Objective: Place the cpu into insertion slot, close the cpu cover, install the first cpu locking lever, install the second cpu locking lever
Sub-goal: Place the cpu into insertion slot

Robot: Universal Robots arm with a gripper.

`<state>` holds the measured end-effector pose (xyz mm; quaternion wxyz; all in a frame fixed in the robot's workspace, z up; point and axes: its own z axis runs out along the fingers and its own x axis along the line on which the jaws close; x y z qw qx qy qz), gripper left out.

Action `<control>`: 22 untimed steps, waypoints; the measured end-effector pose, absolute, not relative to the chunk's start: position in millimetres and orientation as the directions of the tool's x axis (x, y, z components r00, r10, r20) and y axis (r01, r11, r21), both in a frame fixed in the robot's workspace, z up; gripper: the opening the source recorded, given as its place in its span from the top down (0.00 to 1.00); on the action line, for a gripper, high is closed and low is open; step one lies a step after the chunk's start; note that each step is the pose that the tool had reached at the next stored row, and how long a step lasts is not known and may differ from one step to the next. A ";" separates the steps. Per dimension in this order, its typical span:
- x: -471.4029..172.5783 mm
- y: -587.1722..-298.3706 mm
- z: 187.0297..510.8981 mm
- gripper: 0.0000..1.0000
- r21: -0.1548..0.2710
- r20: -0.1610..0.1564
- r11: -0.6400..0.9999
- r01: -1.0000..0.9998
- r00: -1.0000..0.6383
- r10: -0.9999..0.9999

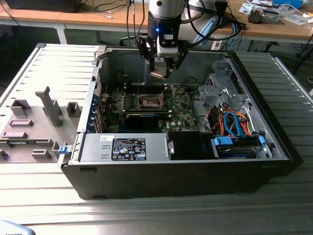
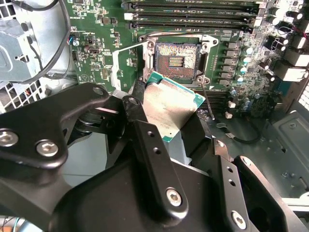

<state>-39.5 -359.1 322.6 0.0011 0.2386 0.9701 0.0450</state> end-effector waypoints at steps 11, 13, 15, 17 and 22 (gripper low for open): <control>-39.5 -359.1 322.3 0.45 0.088 0.019 0.875 0.476 -0.879 0.476; -39.5 -359.1 322.2 0.45 0.088 0.019 0.874 0.478 -0.878 0.478; -39.5 -359.1 322.2 0.45 0.088 0.019 0.873 0.480 -0.877 0.480; -39.5 -359.1 322.1 0.45 0.088 0.019 0.871 0.483 -0.875 0.483; -39.5 -359.1 321.8 0.45 0.088 0.019 0.865 0.494 -0.869 0.494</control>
